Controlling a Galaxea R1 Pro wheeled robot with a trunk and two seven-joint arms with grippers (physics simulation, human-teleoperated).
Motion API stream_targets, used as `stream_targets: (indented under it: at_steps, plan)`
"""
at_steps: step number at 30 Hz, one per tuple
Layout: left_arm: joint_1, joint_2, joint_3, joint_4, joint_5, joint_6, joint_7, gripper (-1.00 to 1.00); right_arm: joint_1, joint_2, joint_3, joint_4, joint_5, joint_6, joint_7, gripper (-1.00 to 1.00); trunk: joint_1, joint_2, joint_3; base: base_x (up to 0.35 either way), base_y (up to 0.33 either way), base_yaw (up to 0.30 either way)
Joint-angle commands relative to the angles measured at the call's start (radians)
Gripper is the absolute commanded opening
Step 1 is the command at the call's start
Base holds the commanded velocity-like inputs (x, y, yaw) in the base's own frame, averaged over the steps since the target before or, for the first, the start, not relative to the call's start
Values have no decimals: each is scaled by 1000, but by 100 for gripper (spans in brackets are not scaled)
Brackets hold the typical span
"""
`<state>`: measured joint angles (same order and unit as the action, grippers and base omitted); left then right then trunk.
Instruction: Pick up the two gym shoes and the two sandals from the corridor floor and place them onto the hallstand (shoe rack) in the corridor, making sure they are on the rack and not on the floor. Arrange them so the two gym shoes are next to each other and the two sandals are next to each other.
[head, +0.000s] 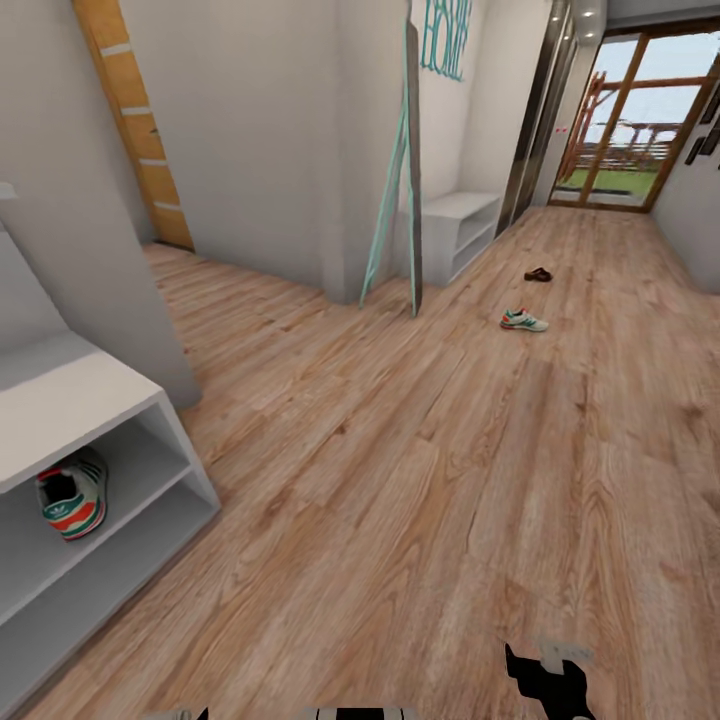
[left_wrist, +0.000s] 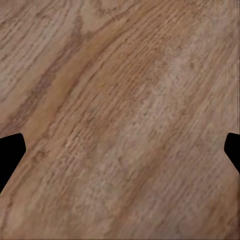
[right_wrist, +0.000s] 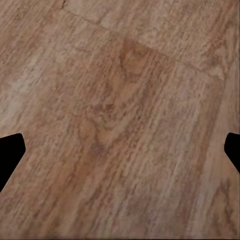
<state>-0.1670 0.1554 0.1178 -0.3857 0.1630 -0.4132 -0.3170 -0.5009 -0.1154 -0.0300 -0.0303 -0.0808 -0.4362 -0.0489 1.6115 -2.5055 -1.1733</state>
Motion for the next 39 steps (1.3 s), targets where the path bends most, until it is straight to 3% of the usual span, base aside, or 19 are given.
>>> stream_targets:
  at_steps: [1,39]
  plan:
    - [0,0,3,1,9,1,-10,100,-1,0,-2,1,-7,-4,3,100,0,0,-1,0,0,-271]
    - [0,1,1,4,9,1,-10,100,-1,0,-1,1,-5,-4,5,100,0,0,-1,3,0,-273]
